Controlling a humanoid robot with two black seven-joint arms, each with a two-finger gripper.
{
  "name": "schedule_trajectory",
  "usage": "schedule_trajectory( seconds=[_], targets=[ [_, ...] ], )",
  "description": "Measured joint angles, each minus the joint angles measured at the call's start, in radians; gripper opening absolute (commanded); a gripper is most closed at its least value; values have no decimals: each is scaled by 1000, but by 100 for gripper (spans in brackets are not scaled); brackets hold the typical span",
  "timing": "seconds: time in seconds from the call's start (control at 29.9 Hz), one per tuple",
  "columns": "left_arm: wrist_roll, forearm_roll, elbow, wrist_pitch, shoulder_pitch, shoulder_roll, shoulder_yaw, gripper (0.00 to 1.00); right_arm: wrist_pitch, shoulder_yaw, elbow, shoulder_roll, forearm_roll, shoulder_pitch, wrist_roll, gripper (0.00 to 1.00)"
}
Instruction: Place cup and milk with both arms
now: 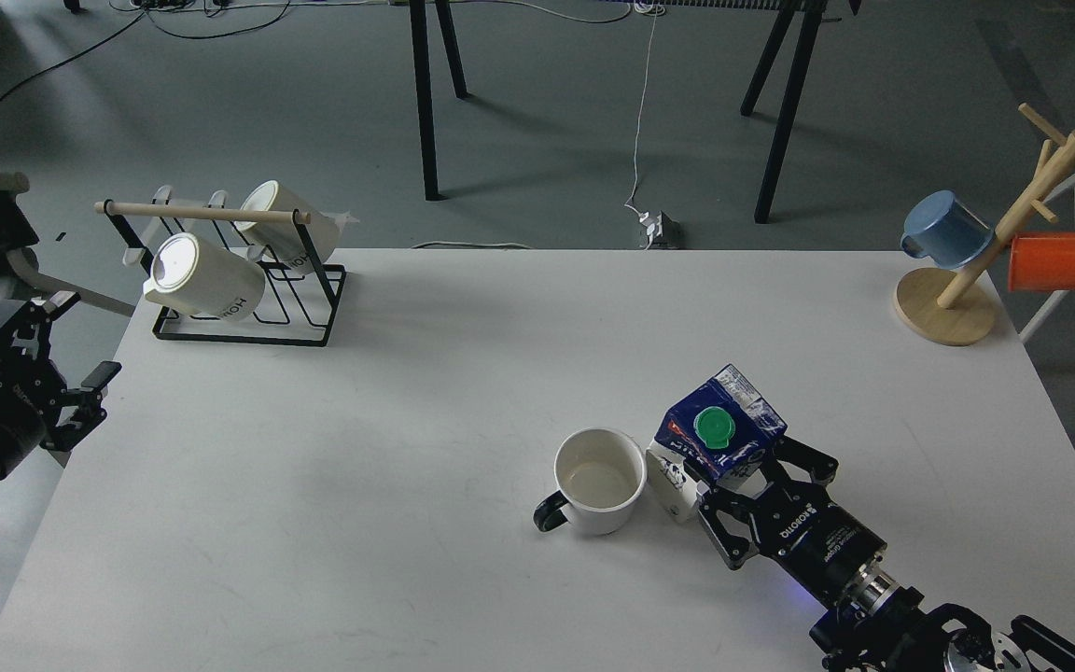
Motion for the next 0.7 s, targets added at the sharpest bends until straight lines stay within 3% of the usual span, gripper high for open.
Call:
schedule_trajectory(
  seconds=[0.2,0.7],
  targets=[
    [0,0,0,0,-1,0,0,100,0,0,6,0,0,-6,0,95],
    [0,0,0,0,-3,0,0,100,0,18,64,-43,3,-94,-2,97]
  ],
)
